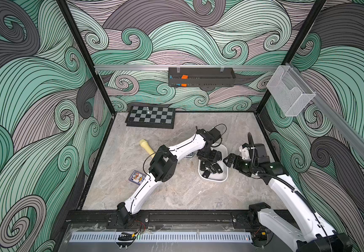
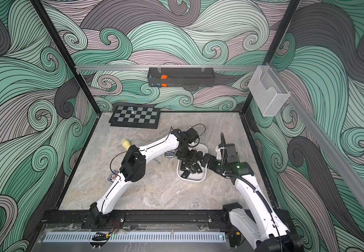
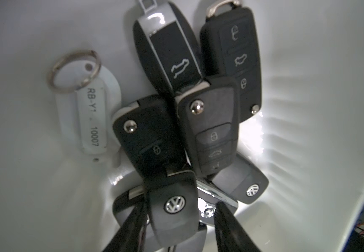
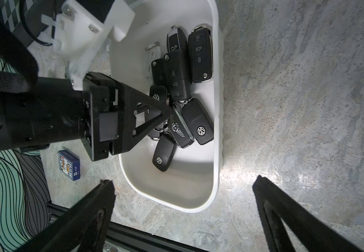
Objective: Place the car key into the storage box
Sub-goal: Place the car key in the storage box.
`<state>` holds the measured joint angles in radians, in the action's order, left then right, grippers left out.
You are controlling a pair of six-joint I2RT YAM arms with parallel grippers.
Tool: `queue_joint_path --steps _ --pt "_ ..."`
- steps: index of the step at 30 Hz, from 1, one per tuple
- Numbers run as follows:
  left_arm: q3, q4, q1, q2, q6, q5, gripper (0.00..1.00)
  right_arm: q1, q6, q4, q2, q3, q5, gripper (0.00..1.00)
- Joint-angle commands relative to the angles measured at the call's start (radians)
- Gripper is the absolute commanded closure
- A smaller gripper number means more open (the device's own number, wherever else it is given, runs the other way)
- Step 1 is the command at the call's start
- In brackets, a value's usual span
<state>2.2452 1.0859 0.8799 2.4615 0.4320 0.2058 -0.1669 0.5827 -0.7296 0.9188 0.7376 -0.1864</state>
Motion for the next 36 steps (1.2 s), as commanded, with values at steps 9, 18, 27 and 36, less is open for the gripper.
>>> queue_joint_path --steps 9,18,27,36 --pt "-0.144 -0.105 -0.038 -0.199 0.037 0.018 0.44 0.004 -0.054 -0.006 0.087 0.117 -0.001 0.01" --pt "-0.408 -0.256 -0.122 -0.431 0.06 0.085 0.43 0.001 -0.106 -0.037 0.17 0.282 0.085 0.01" --pt "-0.768 -0.392 -0.328 -0.682 0.121 0.112 0.39 -0.187 -0.065 -0.057 0.413 0.464 0.181 0.01" --pt "-1.01 -0.405 -0.526 -0.85 0.131 0.088 0.31 -0.381 -0.037 -0.028 0.693 0.666 0.176 0.01"
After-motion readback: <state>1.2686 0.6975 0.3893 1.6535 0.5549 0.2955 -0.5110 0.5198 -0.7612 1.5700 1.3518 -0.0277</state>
